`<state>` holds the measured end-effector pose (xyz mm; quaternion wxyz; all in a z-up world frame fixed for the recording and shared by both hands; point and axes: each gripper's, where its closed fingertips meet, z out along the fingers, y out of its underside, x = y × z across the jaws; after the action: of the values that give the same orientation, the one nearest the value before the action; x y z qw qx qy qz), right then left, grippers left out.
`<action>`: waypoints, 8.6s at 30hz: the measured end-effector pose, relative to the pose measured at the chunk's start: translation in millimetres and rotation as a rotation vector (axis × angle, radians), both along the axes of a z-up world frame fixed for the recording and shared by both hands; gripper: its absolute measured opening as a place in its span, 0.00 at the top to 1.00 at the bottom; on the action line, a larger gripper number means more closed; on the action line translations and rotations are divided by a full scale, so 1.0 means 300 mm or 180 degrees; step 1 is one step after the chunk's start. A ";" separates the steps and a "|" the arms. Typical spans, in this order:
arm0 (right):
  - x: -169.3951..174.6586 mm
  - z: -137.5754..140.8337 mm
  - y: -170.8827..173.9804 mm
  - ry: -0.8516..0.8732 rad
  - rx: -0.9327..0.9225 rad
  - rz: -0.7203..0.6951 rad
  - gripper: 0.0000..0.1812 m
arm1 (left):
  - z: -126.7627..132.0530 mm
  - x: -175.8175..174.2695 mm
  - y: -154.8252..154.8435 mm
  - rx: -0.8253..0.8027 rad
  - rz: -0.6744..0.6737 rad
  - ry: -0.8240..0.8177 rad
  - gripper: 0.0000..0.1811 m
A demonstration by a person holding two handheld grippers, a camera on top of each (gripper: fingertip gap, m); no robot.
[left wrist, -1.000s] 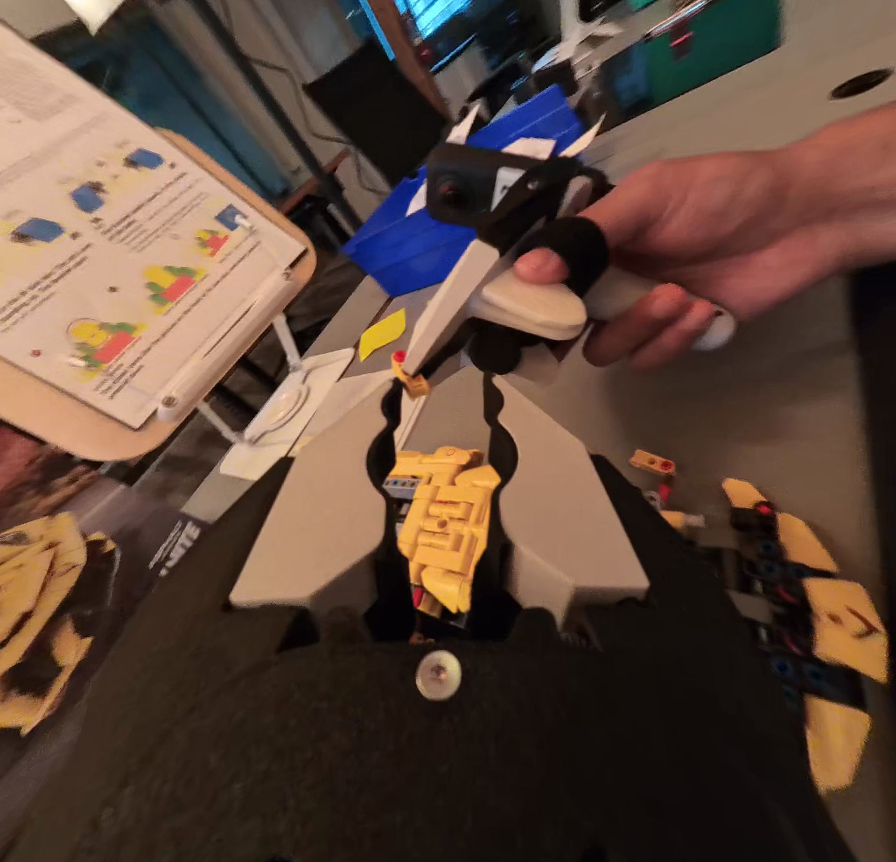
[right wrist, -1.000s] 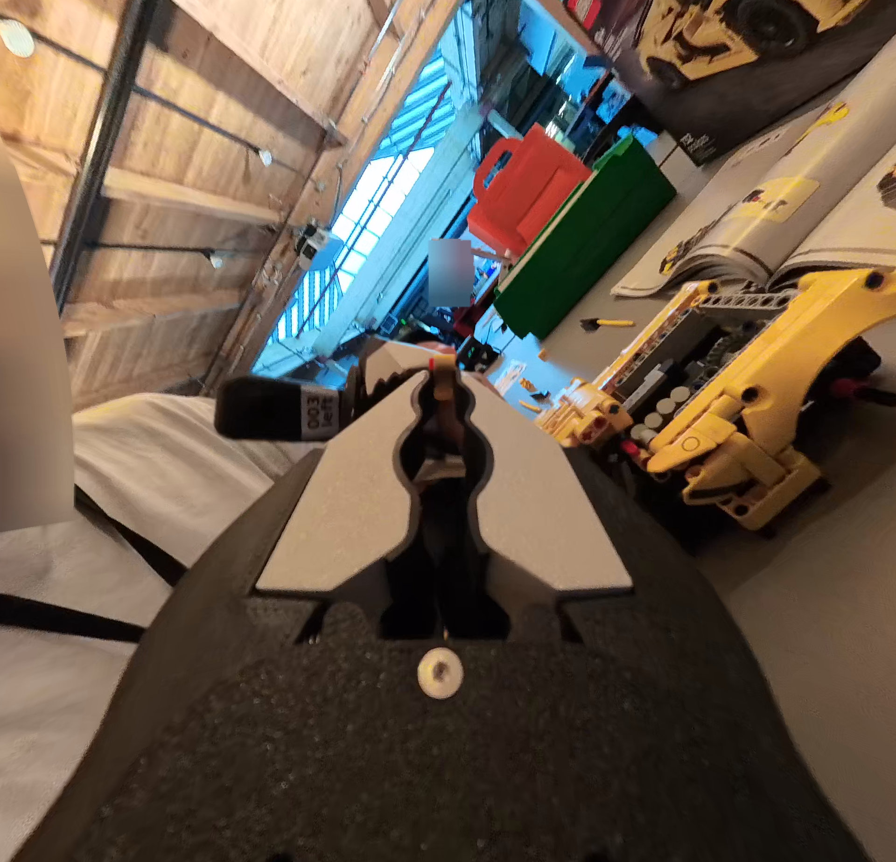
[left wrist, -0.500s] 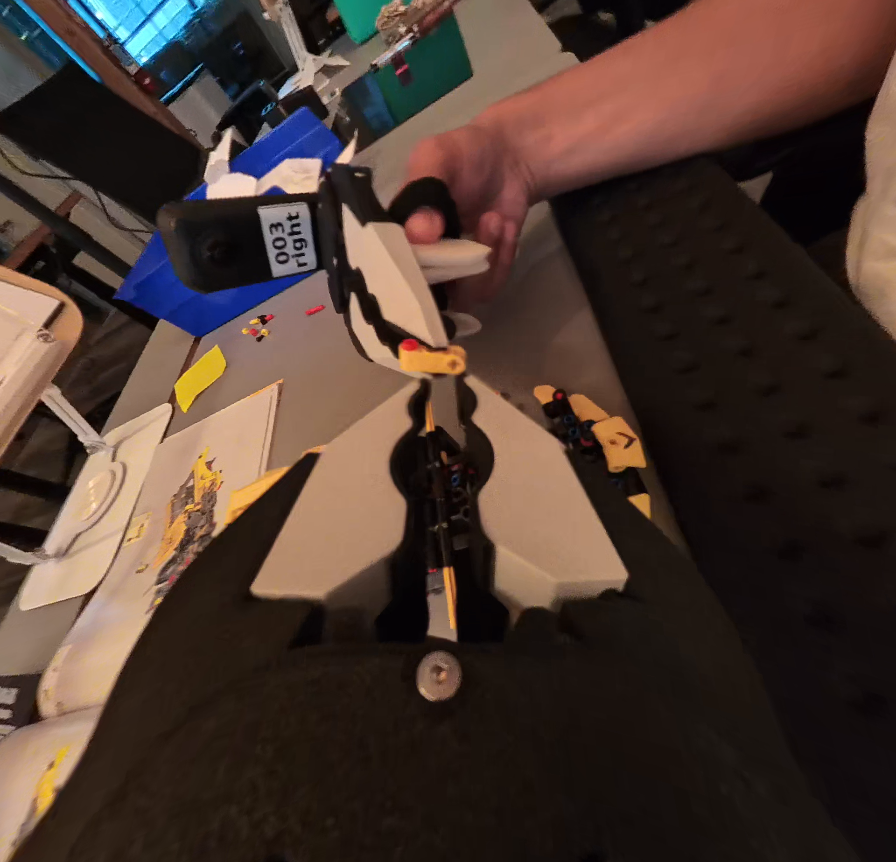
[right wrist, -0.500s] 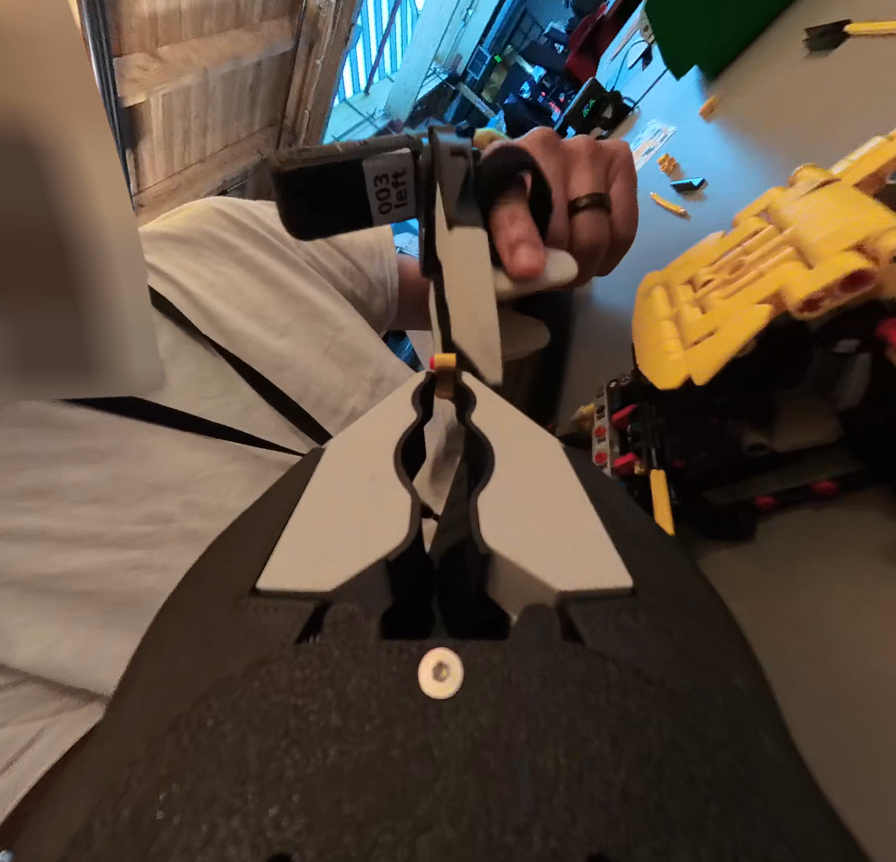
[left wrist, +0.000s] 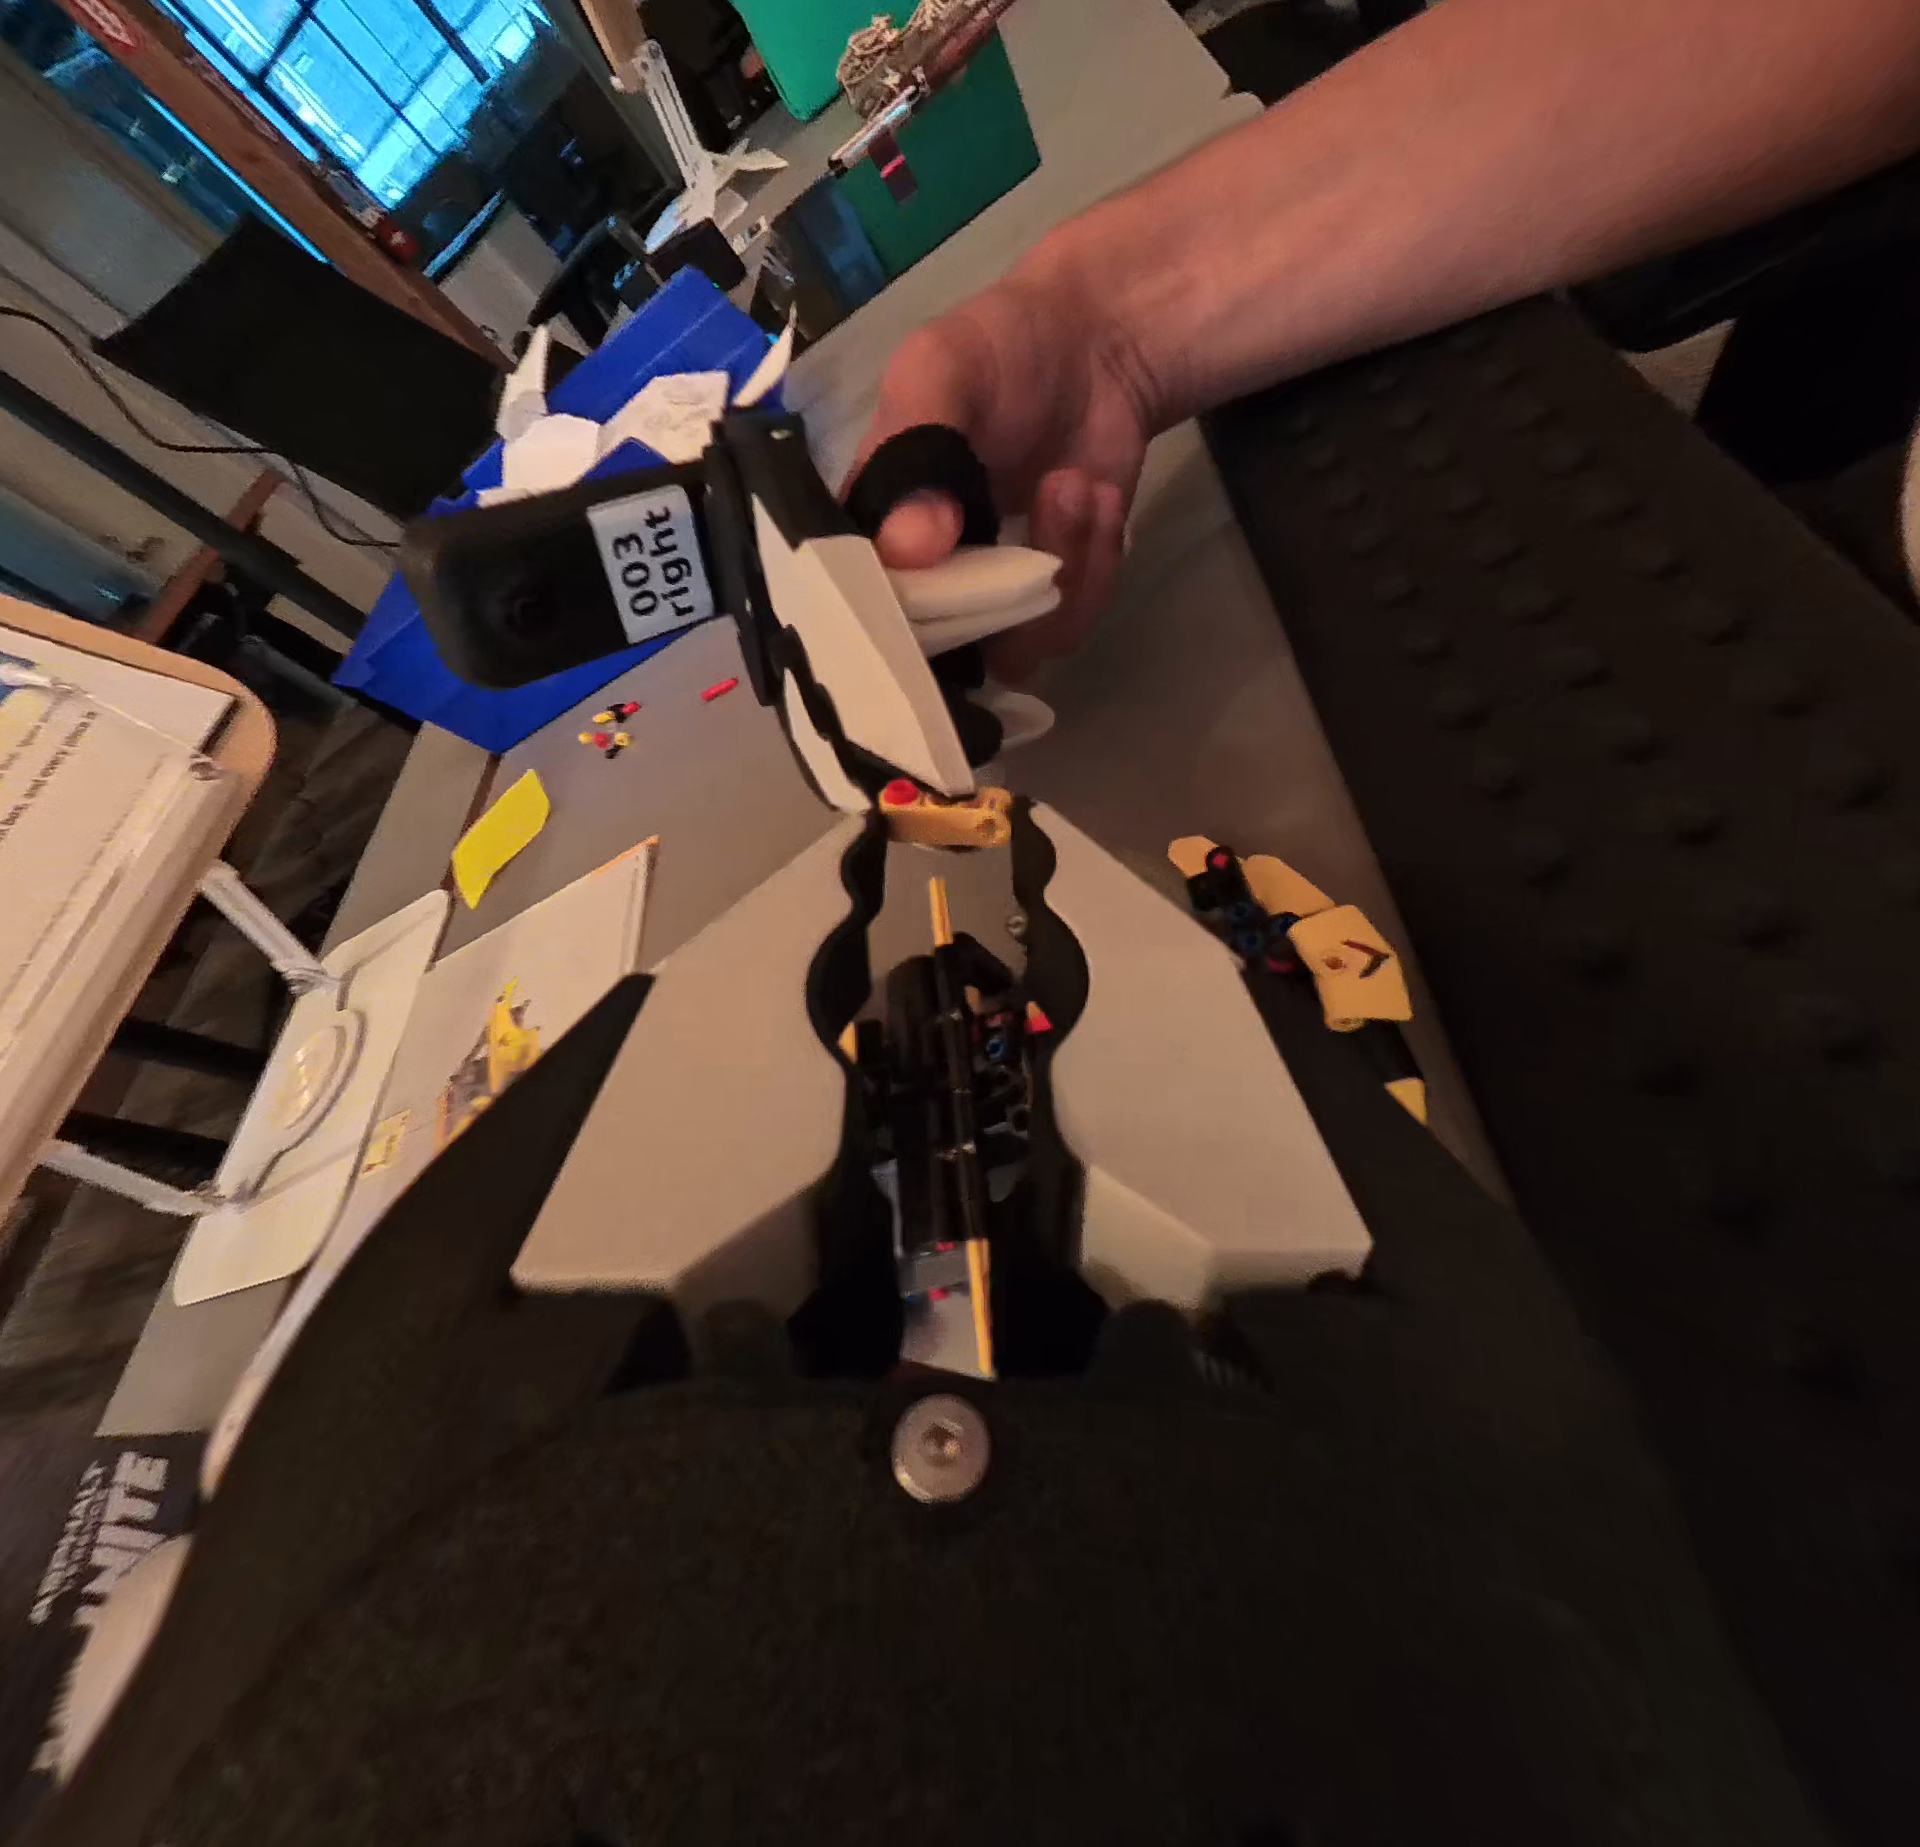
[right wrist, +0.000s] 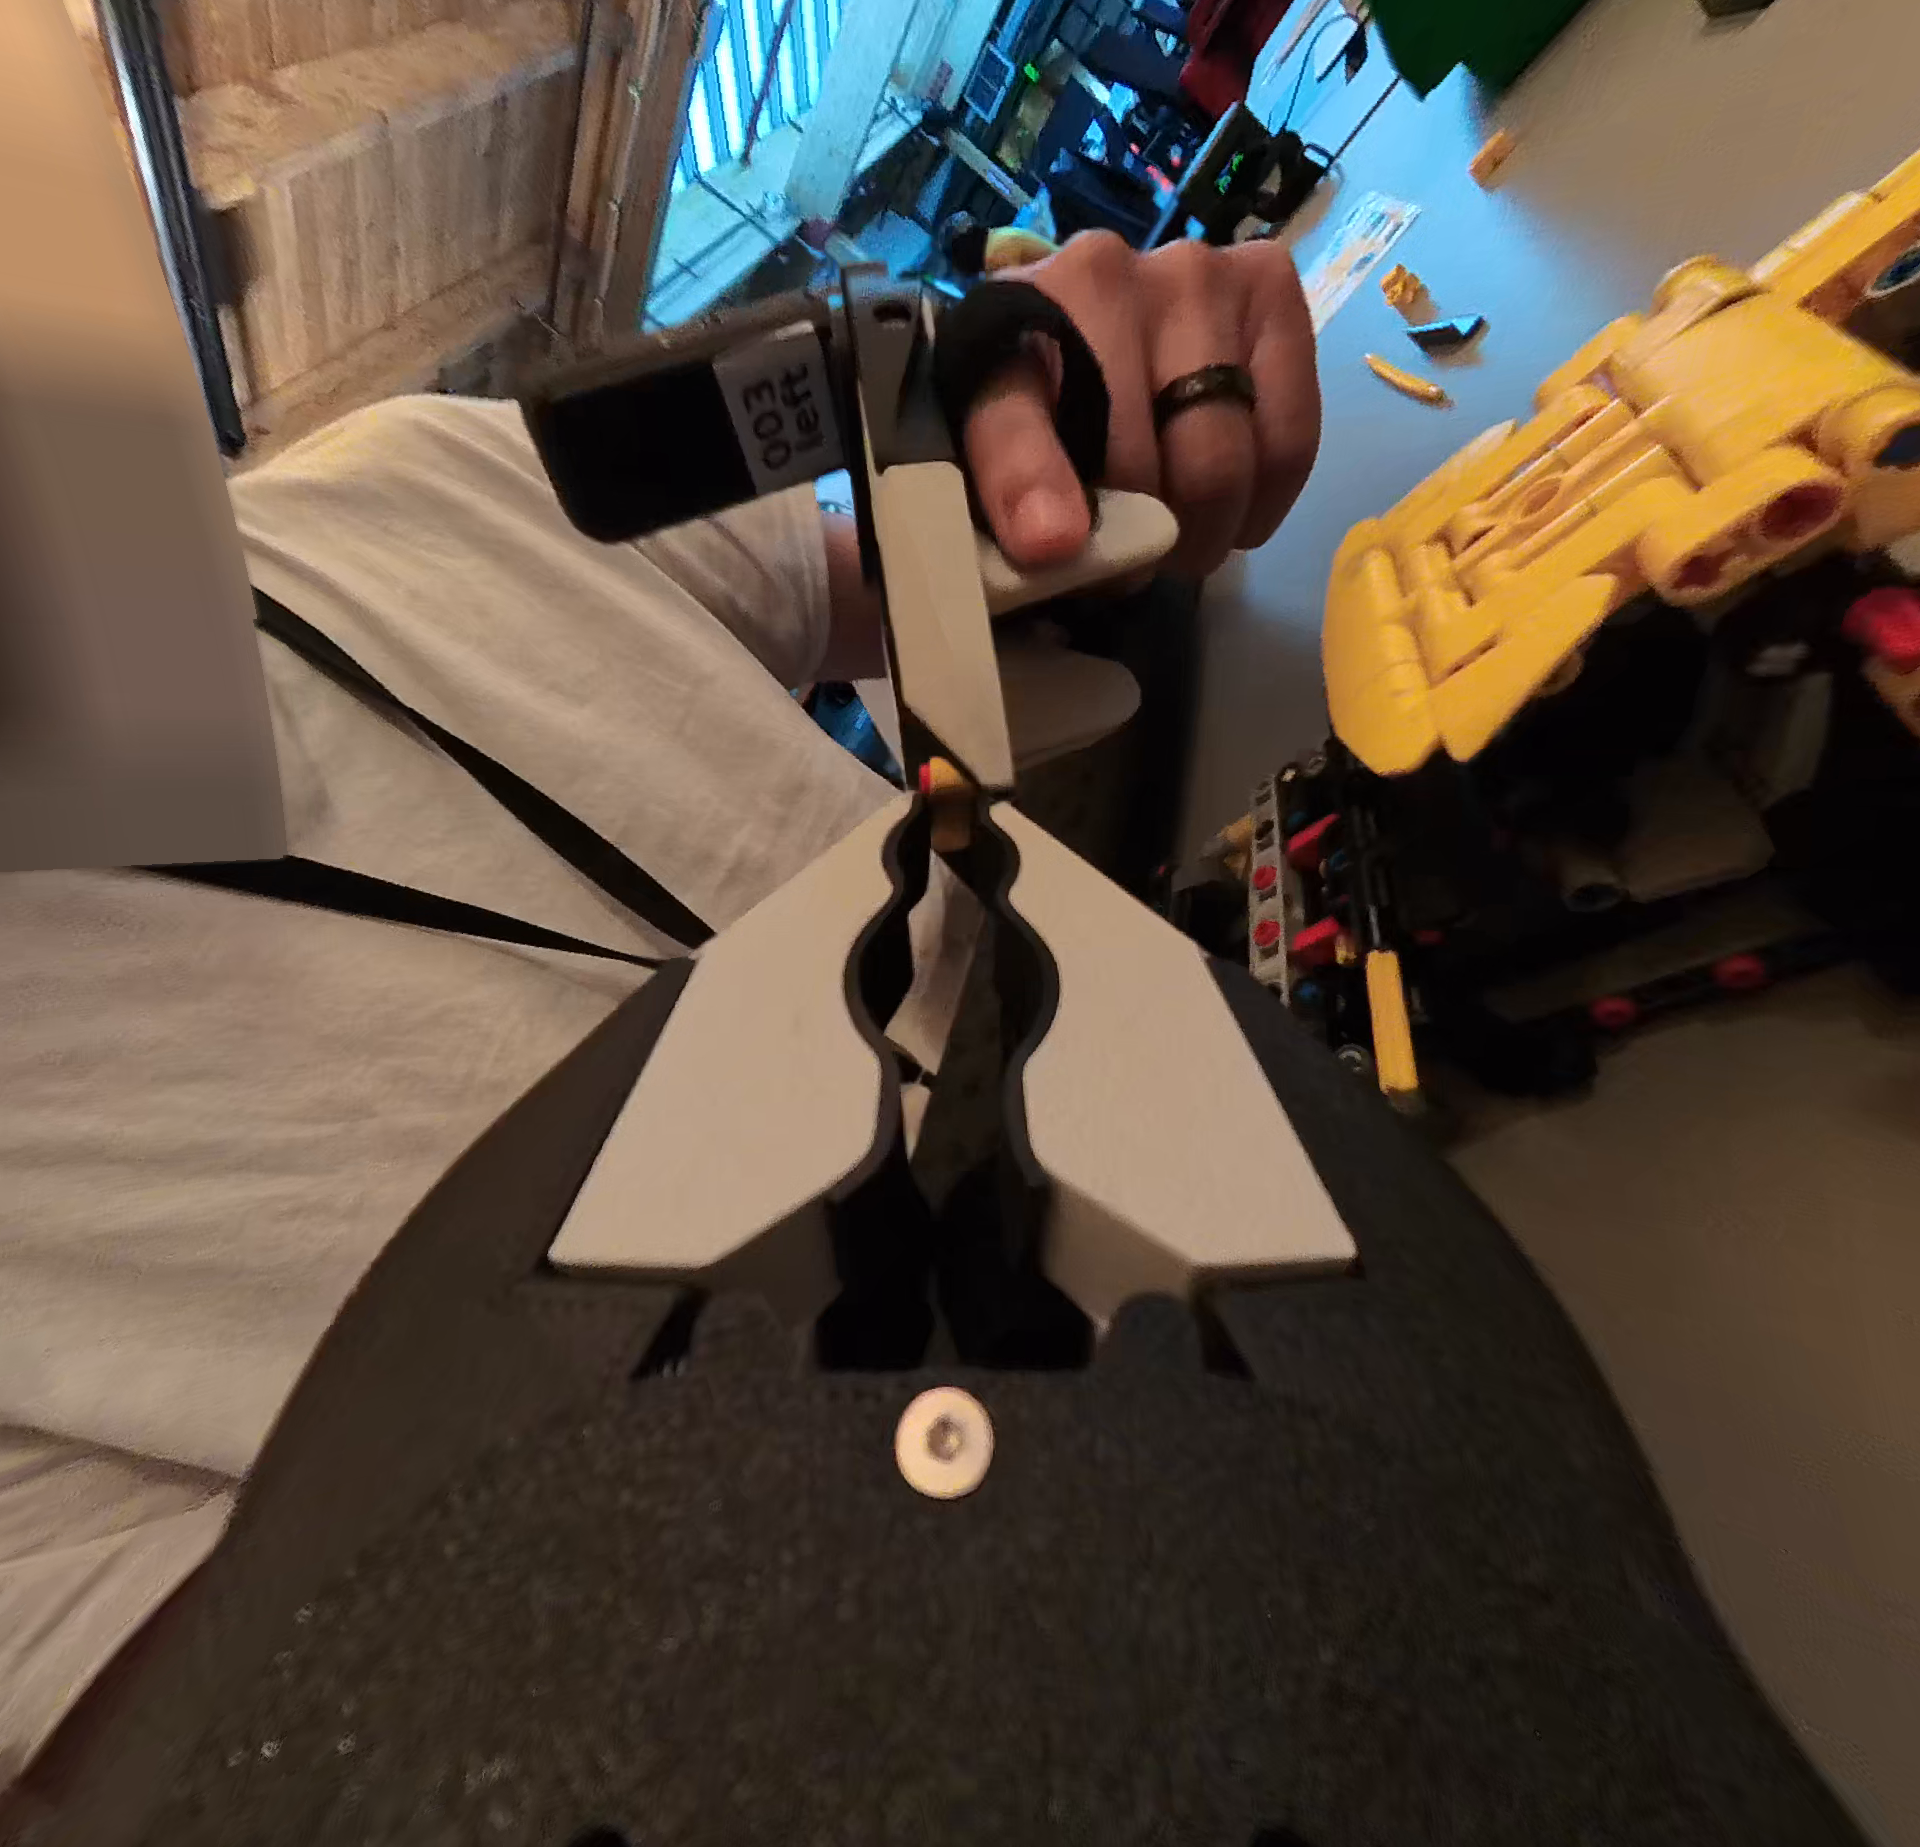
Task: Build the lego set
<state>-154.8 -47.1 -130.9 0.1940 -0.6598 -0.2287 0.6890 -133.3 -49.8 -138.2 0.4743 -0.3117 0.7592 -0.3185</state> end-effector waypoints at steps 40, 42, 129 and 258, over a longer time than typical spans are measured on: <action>0.094 0.056 0.204 0.1077 -0.0217 -0.2012 0.94 | 0.083 0.090 0.217 -0.0129 0.1648 -0.0643 0.86; 0.094 0.057 0.199 0.1094 -0.0218 -0.1964 0.94 | 0.084 0.090 0.212 -0.0147 0.1608 -0.0642 0.86; 0.100 -0.270 0.121 -0.2268 0.1145 -0.1728 0.90 | -0.244 -0.155 0.284 -0.1474 0.0693 0.1220 0.83; 0.207 -0.085 0.294 -0.2515 0.3007 -0.1742 0.97 | -0.155 0.028 0.264 -0.1384 0.0520 0.1248 0.59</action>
<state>-92.7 41.0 -156.5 0.5311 -0.7408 -0.3839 0.1479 -124.8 29.4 -184.9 0.2649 -0.5216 0.7227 -0.3681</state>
